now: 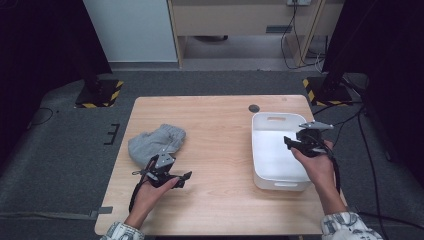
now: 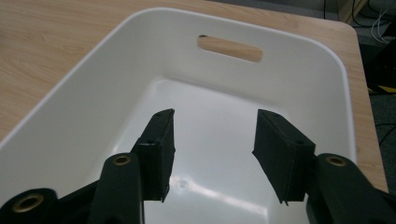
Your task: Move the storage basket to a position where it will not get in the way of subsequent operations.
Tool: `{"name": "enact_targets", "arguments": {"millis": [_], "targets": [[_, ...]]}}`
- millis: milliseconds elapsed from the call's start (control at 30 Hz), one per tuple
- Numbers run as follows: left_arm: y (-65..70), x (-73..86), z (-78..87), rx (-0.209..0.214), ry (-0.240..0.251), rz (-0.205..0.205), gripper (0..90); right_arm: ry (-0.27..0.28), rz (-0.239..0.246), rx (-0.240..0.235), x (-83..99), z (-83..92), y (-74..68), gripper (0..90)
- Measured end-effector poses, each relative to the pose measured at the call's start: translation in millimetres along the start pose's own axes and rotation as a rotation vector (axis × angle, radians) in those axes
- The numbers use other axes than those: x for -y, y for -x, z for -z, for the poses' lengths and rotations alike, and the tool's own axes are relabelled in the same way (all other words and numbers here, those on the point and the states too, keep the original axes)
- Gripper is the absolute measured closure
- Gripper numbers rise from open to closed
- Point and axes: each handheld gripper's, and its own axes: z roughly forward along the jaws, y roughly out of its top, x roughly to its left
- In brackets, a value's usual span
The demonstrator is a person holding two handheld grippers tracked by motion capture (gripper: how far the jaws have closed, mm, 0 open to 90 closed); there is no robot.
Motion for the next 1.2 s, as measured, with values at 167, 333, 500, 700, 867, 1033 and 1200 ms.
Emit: {"name": "enact_targets", "arguments": {"millis": [167, 333, 500, 700, 867, 1033, 1200], "targets": [[-0.3, 0.2, -0.2, -0.001, -0.002, 0.000, 12.9, 0.013, 0.018, -0.016, -8.1, -8.7, -21.0, 40.7], [0.2, 0.2, -0.8, 0.000, -0.004, -0.003, 13.0, 0.019, 0.022, -0.039, -11.7, -19.2, -39.1, 35.6], [0.0, 0.3, -0.8, -0.001, -0.005, -0.002, 12.9, 0.022, 0.024, -0.063, -13.7, -26.1, -54.1, 32.0], [0.9, 0.5, -0.7, 0.001, -0.005, -0.006, 12.9, 0.035, 0.032, -0.100, -13.8, -33.4, -70.0, 32.8], [0.1, 0.5, -0.3, 0.000, -0.005, -0.005, 13.0, 0.032, 0.031, -0.125, -12.7, -39.2, -80.6, 36.5], [2.3, 0.6, 0.1, 0.001, -0.010, -0.013, 13.1, 0.002, 0.056, -0.121, -11.9, -47.0, -92.5, 44.6], [2.9, 1.1, -0.6, -0.002, -0.016, -0.019, 13.1, -0.020, 0.065, -0.117, -13.1, -52.7, -98.5, 55.5]]}}
